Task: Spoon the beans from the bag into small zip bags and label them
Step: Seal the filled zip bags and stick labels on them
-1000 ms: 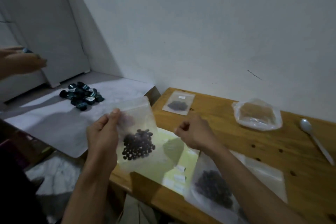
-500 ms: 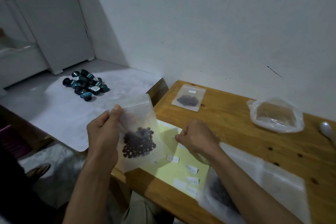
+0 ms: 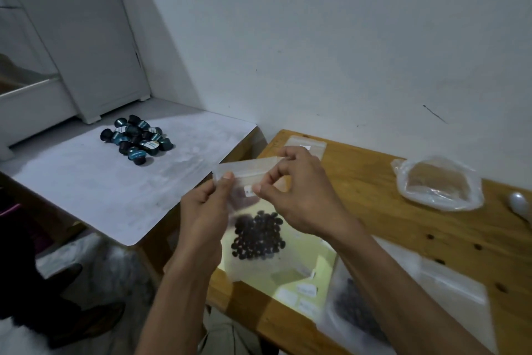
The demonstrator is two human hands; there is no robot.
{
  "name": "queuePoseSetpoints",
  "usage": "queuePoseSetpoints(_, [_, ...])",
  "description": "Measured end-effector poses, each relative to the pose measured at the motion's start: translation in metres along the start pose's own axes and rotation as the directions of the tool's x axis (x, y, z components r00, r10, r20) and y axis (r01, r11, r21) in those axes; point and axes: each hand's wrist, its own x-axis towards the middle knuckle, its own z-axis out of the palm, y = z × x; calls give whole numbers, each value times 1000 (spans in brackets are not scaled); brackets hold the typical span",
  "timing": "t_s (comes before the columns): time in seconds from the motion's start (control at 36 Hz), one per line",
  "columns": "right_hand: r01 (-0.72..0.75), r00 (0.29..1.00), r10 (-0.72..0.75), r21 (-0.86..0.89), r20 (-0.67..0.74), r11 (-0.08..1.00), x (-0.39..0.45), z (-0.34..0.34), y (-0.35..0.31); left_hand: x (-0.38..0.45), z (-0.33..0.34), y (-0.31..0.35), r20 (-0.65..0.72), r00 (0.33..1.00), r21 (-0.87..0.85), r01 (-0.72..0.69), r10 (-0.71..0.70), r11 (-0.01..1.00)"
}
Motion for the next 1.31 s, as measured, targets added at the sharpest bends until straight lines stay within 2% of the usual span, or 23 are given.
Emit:
queuePoseSetpoints(0.22, [-15,1000,13,-76,-20,997,0,3,1,-4,10,-1,34,999,-12,-13,14,1000])
queuePoseSetpoints(0.42, [-33,998,29,-76,-52,997,-1,4,9,-4,10,-4,142,990,-9,-23,24,1000])
queuePoseSetpoints(0.5, [-49,997,45,-69,-57,996,-3,3,9,-2,9,-7,136,990,-20,-31,34,999])
queuePoseSetpoints(0.64, [-135,973,158,138,-170,981,-9,5,11,-2,12,-5,94,993,-50,-72,77,996])
queuePoseSetpoints(0.72, [-188,963,251,419,-102,889,-8,9,20,1,15,-5,98,991,-38,-93,96,995])
queuePoseSetpoints(0.81, [-184,950,292,560,-108,808,-3,11,30,3,22,-5,123,988,-34,-94,97,995])
queuePoseSetpoints(0.97, [-152,917,349,640,-192,753,4,1,40,9,40,-1,162,983,-14,-90,91,996])
queuePoseSetpoints(1.08, [-214,929,357,648,-96,731,1,-13,45,22,56,-2,121,988,12,-101,99,995])
queuePoseSetpoints(1.17, [-256,944,330,566,-29,784,-3,-29,51,36,74,-4,118,989,17,-88,86,996])
queuePoseSetpoints(1.25, [-275,918,391,597,-71,753,4,-40,67,51,96,-5,188,978,52,-103,92,993])
queuePoseSetpoints(1.31, [-288,881,458,638,-115,714,17,-45,82,61,112,-6,242,963,150,-158,118,976])
